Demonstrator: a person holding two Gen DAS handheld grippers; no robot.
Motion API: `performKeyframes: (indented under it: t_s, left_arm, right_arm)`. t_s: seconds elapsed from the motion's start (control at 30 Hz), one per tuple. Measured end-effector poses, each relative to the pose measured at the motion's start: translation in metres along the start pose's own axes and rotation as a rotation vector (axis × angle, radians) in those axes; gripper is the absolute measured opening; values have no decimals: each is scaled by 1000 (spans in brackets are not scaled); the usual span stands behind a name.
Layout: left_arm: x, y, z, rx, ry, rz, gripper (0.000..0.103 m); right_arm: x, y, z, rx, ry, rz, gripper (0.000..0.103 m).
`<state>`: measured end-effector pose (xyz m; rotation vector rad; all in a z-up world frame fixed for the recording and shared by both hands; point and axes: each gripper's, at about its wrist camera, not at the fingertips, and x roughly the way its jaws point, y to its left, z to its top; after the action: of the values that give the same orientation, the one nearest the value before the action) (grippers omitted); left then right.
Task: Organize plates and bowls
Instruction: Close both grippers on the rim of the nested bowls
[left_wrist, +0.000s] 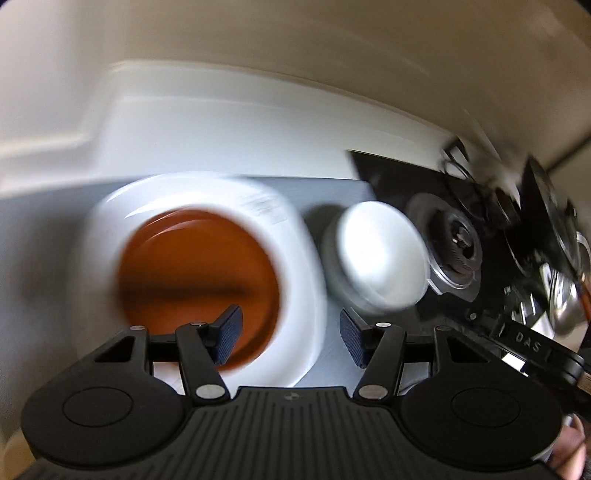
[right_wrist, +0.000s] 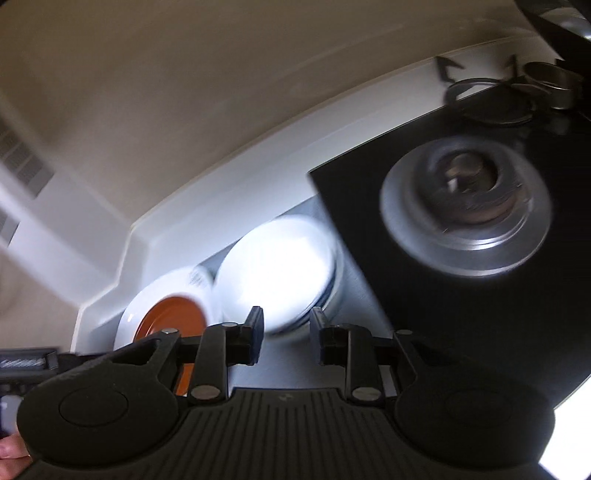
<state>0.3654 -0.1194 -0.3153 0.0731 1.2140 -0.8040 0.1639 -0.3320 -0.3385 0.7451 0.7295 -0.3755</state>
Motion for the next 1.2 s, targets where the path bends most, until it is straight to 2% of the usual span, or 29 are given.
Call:
performKeyframes:
  t_s: [0.2, 0.27, 0.37, 0.5, 0.57, 0.67, 0.7, 0.73, 0.8, 0.9, 1.03, 1.13, 1.2]
  left_arm:
    - [59, -38, 39, 58, 63, 65, 58]
    - [71, -40, 47, 59, 80, 117, 57]
    - [91, -40, 57, 56, 127, 135, 47]
    - [96, -47, 62, 71, 128, 190, 44]
    - [92, -47, 63, 50, 124, 176, 35]
    - [82, -53, 63, 85, 95, 183, 34]
    - [86, -56, 64, 101, 107, 182, 34]
    - [92, -57, 65, 103, 129, 182, 28]
    - [104, -55, 68, 60, 163, 168, 25]
    - [119, -50, 67, 12, 203, 128, 15]
    - [125, -56, 60, 65, 202, 149, 16]
    - [124, -55, 59, 31, 230, 156, 16]
    - [121, -55, 55, 15, 233, 164, 16]
  right_arm:
    - [21, -19, 10, 70, 10, 0, 39]
    - [29, -22, 10, 82, 18, 17, 41]
    - [41, -28, 8, 93, 40, 8, 44]
    - [51, -41, 5, 127, 45, 41, 45]
    - [50, -43, 5, 134, 39, 56, 45]
    - [51, -46, 5, 142, 37, 89, 45]
    - [52, -46, 5, 143, 39, 96, 45]
    - [54, -47, 5, 144, 43, 98, 45]
    - [60, -48, 4, 147, 54, 100, 45]
    - [67, -46, 3, 157, 72, 109, 43]
    - [73, -46, 4, 178, 67, 107, 37]
    - [69, -42, 4, 161, 48, 82, 32]
    - [64, -42, 2, 183, 37, 87, 31]
